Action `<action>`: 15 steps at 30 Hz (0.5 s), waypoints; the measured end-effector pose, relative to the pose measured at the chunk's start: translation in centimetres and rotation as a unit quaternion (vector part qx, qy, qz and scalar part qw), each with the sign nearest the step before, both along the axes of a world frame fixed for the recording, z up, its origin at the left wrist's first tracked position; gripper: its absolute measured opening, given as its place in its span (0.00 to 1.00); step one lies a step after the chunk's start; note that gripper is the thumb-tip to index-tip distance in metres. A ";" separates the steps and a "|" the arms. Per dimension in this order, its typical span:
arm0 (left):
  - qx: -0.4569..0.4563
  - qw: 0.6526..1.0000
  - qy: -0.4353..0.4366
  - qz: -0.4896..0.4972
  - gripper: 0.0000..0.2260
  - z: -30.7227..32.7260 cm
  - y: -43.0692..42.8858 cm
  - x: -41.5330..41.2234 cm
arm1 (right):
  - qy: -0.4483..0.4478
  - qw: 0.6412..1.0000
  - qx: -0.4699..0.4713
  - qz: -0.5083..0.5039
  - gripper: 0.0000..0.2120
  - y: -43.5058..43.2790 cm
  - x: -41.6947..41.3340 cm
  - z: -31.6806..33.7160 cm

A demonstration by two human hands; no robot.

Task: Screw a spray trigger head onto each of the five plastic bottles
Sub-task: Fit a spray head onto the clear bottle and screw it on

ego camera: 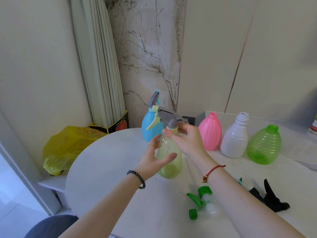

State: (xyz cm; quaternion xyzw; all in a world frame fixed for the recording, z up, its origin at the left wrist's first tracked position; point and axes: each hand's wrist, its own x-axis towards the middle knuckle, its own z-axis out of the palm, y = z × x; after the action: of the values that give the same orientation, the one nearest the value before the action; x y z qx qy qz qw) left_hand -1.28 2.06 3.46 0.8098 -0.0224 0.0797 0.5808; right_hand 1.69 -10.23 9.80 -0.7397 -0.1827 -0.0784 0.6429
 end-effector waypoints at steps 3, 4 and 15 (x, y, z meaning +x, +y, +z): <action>-0.019 0.999 0.000 0.046 0.41 -0.5 -0.6 -0.8 | -0.008 0.998 -0.049 -0.034 0.18 -0.8 0.1 -0.1; -0.025 0.999 -0.001 0.048 0.38 -0.7 -0.7 -0.7 | -0.003 0.998 -0.068 -0.005 0.20 -1.2 0.1 -0.4; 0.027 0.998 0.039 -0.036 0.23 -0.2 -0.3 2.5 | 0.032 0.988 -0.149 0.025 0.38 -3.5 2.0 -5.3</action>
State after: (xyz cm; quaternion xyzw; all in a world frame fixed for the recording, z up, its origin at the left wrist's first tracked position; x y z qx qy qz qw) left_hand 1.19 1.75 3.22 0.8261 -0.0309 0.0266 0.5621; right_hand 3.67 -13.73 4.48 -0.8246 -0.1905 -0.0107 0.5326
